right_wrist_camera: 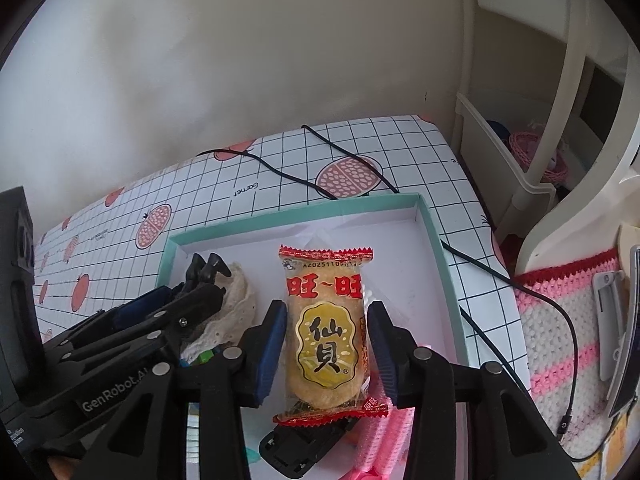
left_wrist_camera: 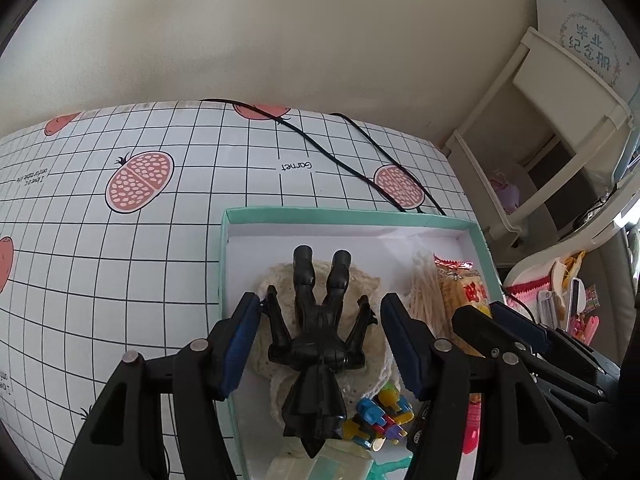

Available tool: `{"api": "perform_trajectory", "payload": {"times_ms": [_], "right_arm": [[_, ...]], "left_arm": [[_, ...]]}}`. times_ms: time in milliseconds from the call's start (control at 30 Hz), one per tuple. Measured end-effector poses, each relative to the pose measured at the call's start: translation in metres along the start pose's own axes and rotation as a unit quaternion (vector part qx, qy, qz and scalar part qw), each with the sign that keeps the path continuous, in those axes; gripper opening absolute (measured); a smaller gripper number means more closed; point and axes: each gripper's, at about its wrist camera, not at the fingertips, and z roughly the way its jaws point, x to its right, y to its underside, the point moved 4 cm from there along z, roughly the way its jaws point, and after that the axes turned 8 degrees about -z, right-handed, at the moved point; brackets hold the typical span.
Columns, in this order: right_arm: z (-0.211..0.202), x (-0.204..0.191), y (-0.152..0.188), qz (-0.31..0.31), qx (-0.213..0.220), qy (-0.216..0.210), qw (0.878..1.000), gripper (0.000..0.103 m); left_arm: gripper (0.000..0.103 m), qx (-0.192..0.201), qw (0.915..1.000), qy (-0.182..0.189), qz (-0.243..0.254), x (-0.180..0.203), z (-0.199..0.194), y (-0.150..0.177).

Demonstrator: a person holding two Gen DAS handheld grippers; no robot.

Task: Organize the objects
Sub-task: 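Lower both items into the tray and open both grippers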

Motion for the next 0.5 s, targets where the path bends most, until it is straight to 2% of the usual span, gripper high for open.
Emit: {"api": "perform_trajectory", "payload": {"times_ms": [400, 500], "right_arm": [[-0.021, -0.007, -0.009, -0.007, 0.023, -0.005, 1.0, 0.046], [-0.021, -0.007, -0.009, -0.008, 0.024, -0.006, 1.0, 0.046]], "left_arm": [[0.065, 0.023, 0.9997, 0.01, 0.003, 0.003, -0.021, -0.009], [0.068, 0.021, 0.9997, 0.01, -0.002, 0.0, -0.02, -0.01]]}}
